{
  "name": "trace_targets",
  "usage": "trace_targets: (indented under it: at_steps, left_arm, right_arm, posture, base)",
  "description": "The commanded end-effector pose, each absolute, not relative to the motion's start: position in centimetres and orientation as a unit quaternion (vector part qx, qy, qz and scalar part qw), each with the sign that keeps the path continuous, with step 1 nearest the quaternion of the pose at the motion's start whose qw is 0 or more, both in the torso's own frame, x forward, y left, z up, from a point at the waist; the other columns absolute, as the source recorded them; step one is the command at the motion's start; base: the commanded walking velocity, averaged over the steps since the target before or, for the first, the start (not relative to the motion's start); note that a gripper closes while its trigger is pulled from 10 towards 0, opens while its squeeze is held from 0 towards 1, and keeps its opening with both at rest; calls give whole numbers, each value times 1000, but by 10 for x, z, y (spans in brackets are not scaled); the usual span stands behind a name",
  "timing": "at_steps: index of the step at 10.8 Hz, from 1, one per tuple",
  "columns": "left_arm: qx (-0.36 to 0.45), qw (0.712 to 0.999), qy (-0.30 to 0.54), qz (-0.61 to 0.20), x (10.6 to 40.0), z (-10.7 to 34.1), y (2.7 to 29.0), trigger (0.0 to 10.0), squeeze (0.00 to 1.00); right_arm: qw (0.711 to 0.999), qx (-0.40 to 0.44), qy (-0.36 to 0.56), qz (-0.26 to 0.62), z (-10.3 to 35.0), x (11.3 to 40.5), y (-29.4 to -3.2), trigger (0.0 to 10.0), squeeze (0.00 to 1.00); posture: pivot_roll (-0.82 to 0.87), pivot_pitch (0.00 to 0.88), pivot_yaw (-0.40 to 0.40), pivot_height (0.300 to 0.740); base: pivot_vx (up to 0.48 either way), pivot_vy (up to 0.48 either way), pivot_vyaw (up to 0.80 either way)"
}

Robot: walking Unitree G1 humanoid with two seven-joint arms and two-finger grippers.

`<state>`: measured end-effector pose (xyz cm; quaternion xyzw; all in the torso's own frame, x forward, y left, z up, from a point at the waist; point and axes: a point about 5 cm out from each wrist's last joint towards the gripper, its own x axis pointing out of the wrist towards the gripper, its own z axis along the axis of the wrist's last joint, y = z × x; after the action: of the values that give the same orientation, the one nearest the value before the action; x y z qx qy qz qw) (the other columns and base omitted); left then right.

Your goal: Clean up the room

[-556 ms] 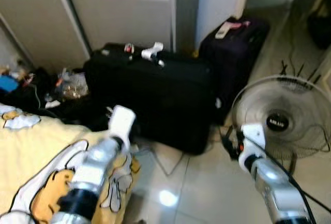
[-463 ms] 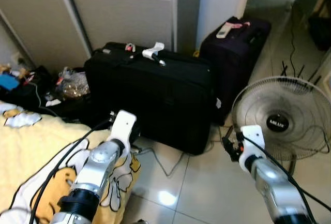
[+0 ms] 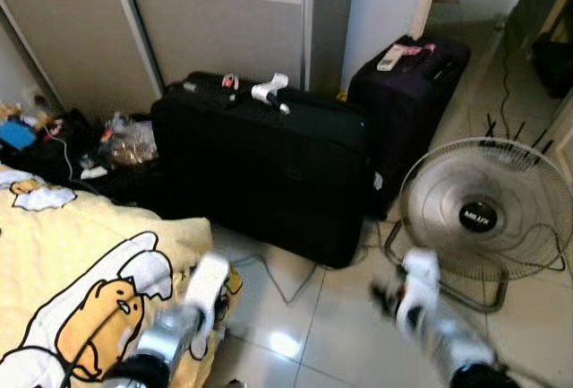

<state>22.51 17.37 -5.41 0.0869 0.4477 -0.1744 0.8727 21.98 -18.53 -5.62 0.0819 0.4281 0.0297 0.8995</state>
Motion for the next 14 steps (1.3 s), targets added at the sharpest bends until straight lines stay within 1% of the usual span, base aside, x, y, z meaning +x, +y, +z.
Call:
trace_targets:
  at_steps: [1,2,3,4,5,6,7,9,14]
  left_arm:
    - [69,855,486,-166,209,-65,178,10000,0]
    - [30,838,528,-133,186,-79,185,10000,0]
    - [11,828,548,-123,171,-86,187,10000,0]
    - [10,817,558,-143,154,-93,182,10000,0]
    - [16,809,565,-164,142,-98,175,10000,0]
    - [11,806,569,-164,139,-99,174,10000,0]
    - [-2,803,575,-157,137,-100,173,10000,0]
    - [5,799,576,-172,138,-99,171,10000,0]
    - [5,799,576,-172,138,-99,171,10000,0]
  right_arm:
    - [886,80,456,28,-64,212,-181,10000,0]
    - [849,85,521,17,-82,185,-176,10000,0]
    - [831,77,551,19,-91,169,-172,10000,0]
    - [817,79,571,32,-99,152,-163,10000,0]
    - [804,106,585,21,-107,131,-153,10000,0]
    - [795,124,594,4,-111,121,-149,10000,0]
    - [788,132,601,-2,-113,115,-147,10000,0]
    - [776,140,614,-7,-115,107,-141,10000,0]
    - [776,140,614,-7,-115,107,-141,10000,0]
  posture:
    - [3,0,53,740]
    - [3,0,54,740]
    - [9,0,50,740]
    - [18,0,41,740]
    - [18,0,40,740]
    - [13,0,44,740]
    - [8,0,48,740]
    - [-1,0,57,740]
    - [-1,0,57,740]
  base:
    - [0,0,0]
    - [0,0,0]
    - [0,0,0]
    - [0,0,0]
    - [0,0,0]
    - [0,0,0]
    - [0,0,0]
    - [0,0,0]
    - [0,0,0]
